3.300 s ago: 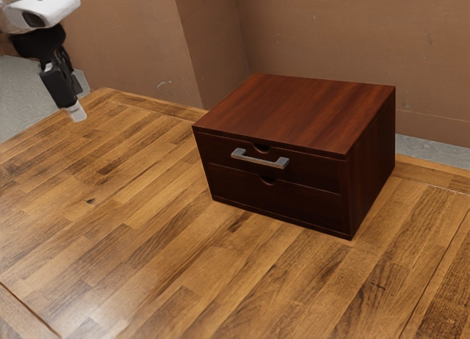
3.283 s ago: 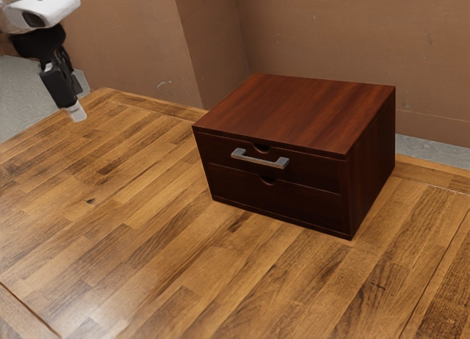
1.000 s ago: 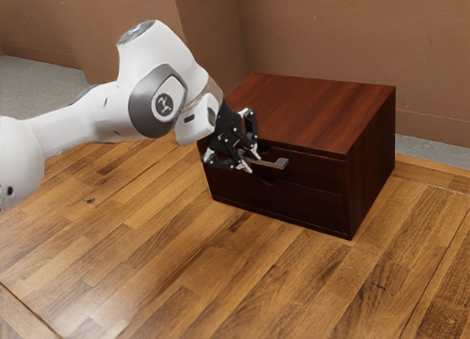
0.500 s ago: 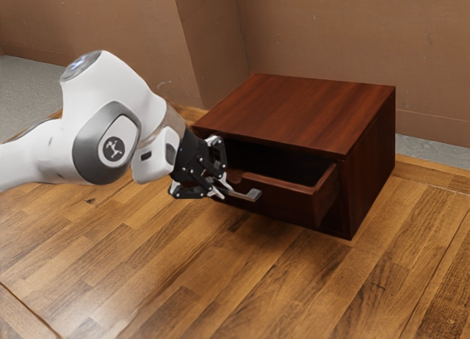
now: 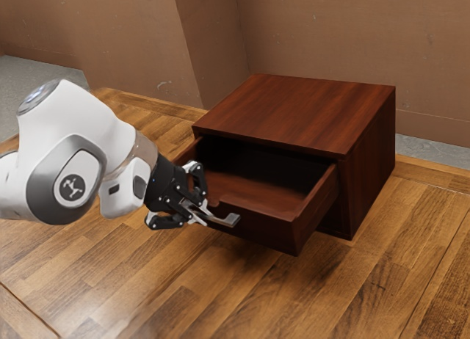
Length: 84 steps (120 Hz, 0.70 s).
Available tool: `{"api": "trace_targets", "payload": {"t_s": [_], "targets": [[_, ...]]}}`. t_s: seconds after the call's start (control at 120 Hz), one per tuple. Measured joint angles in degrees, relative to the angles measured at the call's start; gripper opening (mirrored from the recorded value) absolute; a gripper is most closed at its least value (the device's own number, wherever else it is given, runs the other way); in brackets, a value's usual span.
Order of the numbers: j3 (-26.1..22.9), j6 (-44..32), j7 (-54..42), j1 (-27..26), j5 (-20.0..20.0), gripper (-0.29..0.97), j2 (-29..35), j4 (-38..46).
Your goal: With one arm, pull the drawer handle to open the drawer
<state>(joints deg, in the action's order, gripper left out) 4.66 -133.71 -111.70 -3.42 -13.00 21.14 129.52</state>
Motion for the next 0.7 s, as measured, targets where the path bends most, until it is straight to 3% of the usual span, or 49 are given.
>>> {"api": "trace_targets", "payload": {"t_s": [0.45,0.7], "targets": [[1.13,0.06,0.39,-2.60,0.08,0.00,3.47,3.73],[1.91,1.49,0.72,-2.68,0.26,0.15,6.04,3.89]]}}
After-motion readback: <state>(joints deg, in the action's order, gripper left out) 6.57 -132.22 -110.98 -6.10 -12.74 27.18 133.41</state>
